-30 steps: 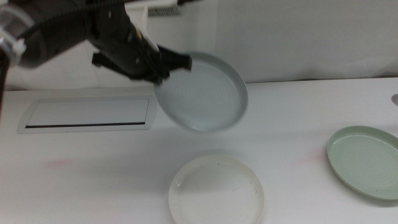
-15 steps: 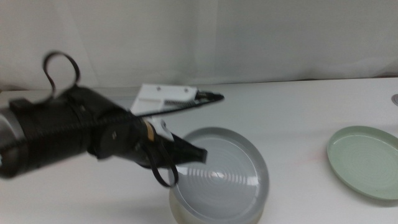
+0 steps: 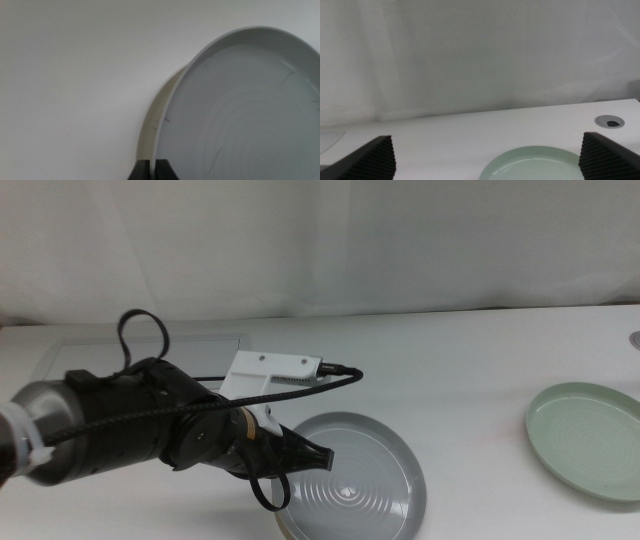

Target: Stack the three bowls on top of each other.

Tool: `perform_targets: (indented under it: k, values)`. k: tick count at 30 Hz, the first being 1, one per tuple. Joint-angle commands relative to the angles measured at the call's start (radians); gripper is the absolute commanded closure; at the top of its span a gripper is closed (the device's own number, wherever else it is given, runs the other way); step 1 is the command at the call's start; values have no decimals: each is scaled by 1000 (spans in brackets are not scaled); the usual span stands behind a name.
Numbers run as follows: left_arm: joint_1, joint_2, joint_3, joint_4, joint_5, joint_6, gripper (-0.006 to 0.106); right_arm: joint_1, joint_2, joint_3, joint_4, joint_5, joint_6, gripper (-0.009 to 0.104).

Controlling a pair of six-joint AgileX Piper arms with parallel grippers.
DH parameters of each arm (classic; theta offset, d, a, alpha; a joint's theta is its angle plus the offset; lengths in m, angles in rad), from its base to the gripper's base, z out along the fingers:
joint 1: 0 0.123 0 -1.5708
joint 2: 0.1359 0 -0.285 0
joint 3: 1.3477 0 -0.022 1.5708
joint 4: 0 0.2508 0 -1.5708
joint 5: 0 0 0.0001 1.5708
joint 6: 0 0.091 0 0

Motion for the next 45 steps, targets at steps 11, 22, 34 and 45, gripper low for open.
perform_targets:
  k: [11, 22, 34, 45]
  values:
    - [-4, 47, 5, -2, -29, -14, 103, -9, -32, 40, -7, -8, -3, -8]
    - [-4, 34, 3, 2, -44, -5, 9, -9, -32, 40, -7, -8, -3, -8]
    - [253, -205, -168, 227, 125, 1, 10, -9, -32, 40, -7, -8, -3, -8]
    - [596, -572, -103, 253, 230, 40, 43, -9, -32, 40, -7, -8, -3, -8]
